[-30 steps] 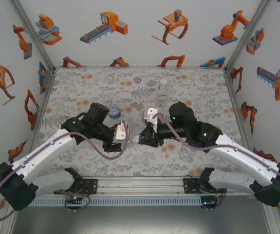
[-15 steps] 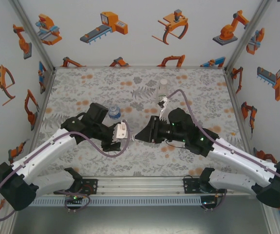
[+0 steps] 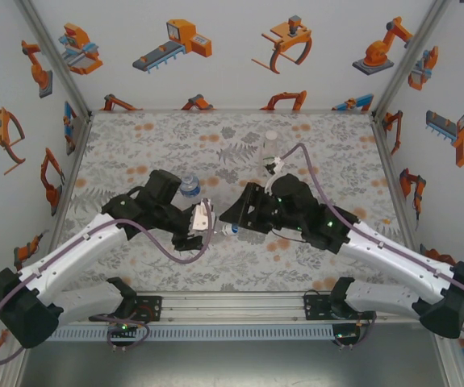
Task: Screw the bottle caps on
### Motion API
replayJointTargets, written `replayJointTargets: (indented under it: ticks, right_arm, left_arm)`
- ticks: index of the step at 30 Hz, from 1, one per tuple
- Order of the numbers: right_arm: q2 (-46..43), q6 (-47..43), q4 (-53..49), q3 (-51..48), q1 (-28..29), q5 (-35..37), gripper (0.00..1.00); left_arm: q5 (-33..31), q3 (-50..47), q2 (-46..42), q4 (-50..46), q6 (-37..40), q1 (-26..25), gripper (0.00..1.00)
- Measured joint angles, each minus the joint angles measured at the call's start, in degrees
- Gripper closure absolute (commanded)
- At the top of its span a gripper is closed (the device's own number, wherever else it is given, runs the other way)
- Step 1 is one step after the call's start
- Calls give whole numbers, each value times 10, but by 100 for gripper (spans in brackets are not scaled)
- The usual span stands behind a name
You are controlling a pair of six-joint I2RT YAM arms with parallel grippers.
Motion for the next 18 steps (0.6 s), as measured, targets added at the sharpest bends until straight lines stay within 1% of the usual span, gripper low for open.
replayJointTargets:
  ticks: [6,11,15,18]
  right_arm:
    - [1,-32,-32,1,-60,5,41]
    - [1,-74,-64,2,-71,10,42]
    - [-14,-144,-82,7,-71,18,44]
    - [-39,-219,-61,11,-71,0,47]
  left_arm:
    - [15,0,-15,10,0,0,99]
    - [18,0,-15,14,0,0,99]
    - [18,0,-15,15,0,0,98]
    - [18,0,-13,16,0,0,98]
